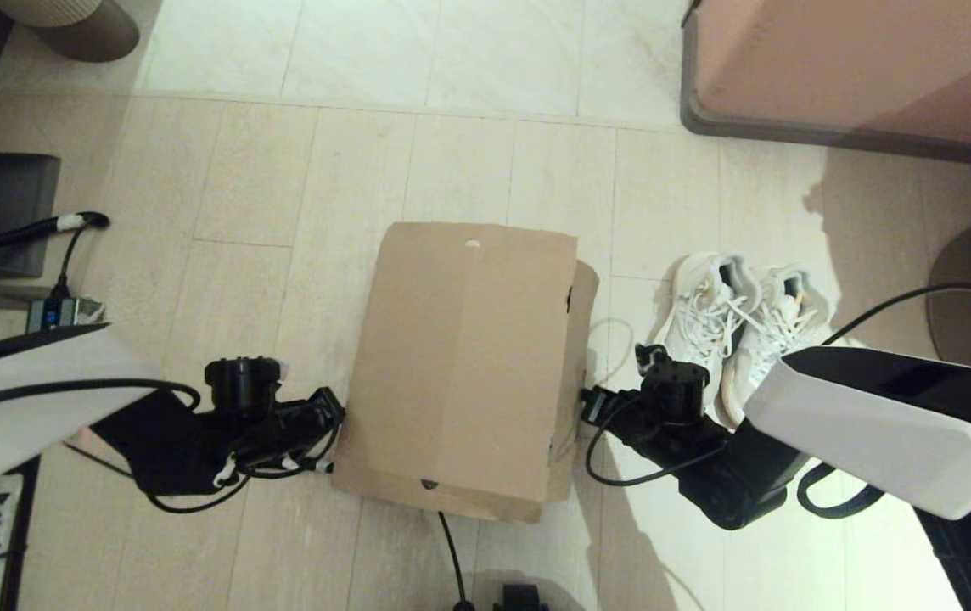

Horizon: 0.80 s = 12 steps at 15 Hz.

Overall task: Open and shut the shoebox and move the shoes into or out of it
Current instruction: Open the shoe box

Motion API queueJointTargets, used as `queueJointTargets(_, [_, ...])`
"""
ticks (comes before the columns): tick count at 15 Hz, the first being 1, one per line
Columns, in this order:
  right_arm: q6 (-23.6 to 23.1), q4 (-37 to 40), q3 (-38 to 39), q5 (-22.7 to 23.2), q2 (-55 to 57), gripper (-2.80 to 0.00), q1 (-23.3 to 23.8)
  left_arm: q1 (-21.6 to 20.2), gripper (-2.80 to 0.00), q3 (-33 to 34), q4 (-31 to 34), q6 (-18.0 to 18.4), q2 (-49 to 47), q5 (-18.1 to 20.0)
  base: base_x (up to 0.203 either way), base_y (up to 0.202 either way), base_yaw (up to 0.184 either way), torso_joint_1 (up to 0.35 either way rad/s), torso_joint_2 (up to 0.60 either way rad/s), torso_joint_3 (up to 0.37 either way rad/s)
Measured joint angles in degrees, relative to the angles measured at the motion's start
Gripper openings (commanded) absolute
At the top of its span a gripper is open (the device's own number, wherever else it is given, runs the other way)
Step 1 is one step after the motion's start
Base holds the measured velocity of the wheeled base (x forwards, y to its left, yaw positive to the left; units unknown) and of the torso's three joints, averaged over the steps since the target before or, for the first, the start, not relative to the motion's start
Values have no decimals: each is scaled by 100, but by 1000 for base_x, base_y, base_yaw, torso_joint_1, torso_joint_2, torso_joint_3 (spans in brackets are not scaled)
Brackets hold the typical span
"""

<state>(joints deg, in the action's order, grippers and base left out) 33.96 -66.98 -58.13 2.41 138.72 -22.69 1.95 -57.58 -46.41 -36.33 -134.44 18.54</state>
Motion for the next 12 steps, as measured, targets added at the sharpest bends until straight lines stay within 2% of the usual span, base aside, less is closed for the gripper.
queueJointTargets(3, [221, 2, 342, 69, -447, -280, -7, 182, -280, -165, 7, -9, -75, -79, 0, 0, 0, 0, 0, 0])
queueJointTargets(7, [256, 9, 717, 87, -956, -280, -7, 326, -280, -273, 9, -15, -101, -96, 0, 0, 0, 0, 0, 0])
queueJointTargets(12, [266, 93, 1042, 89, -1636, -280, -15, 521, -280, -487, 94, -214, -80, -144, 0, 0, 0, 0, 0, 0])
